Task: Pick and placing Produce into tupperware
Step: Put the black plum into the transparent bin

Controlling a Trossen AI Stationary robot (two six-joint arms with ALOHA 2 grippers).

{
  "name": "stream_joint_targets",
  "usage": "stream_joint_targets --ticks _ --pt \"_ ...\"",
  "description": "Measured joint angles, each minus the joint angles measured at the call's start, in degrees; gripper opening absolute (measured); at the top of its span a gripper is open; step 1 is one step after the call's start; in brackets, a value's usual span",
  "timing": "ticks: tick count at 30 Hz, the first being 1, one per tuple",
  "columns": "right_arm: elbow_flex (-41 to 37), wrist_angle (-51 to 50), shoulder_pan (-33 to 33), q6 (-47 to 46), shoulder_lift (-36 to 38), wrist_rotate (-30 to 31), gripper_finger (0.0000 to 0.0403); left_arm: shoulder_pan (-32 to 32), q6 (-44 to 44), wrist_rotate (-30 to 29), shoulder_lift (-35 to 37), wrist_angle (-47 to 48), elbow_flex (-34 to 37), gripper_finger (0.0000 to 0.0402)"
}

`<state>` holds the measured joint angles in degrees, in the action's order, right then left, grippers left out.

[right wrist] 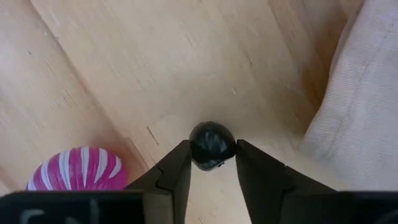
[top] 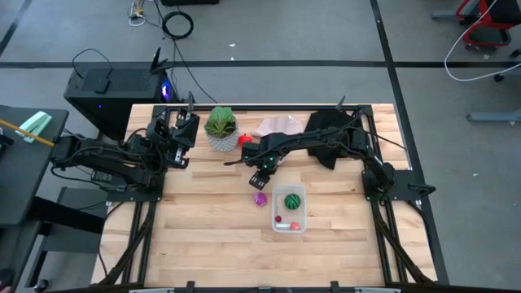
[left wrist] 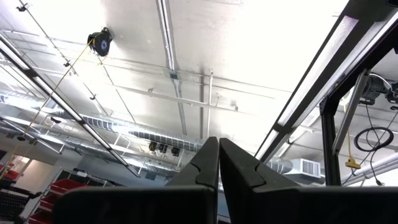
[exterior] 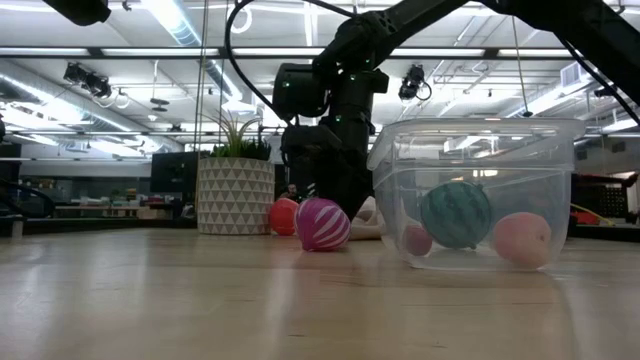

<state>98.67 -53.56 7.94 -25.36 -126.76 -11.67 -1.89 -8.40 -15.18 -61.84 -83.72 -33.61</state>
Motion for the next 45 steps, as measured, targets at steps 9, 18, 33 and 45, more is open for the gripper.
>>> stream_joint_targets --ticks 9,18,33,45 --pt "0.04 0.0 0.0 -0.03 0.04 -0.03 0.0101 -0.01 0.0 0.0 0.02 0.0 0.0 0.0011" --pt "0.07 -0.16 0.0 -0.4 0.04 -0.07 0.01 -0.02 0.0 0.0 0.0 0.02 0.0 0.0021" --pt "4.52 -5.05 0.17 1.42 0.37 -0.82 0.0099 0.0 0.02 0.0 0.0 0.03 0.0 0.0021" --pt "17.87 -17.64 -1.75 6.02 0.44 -0.83 0.0099 -0.01 0.04 0.0 0.0 -0.01 0.0 0.0011"
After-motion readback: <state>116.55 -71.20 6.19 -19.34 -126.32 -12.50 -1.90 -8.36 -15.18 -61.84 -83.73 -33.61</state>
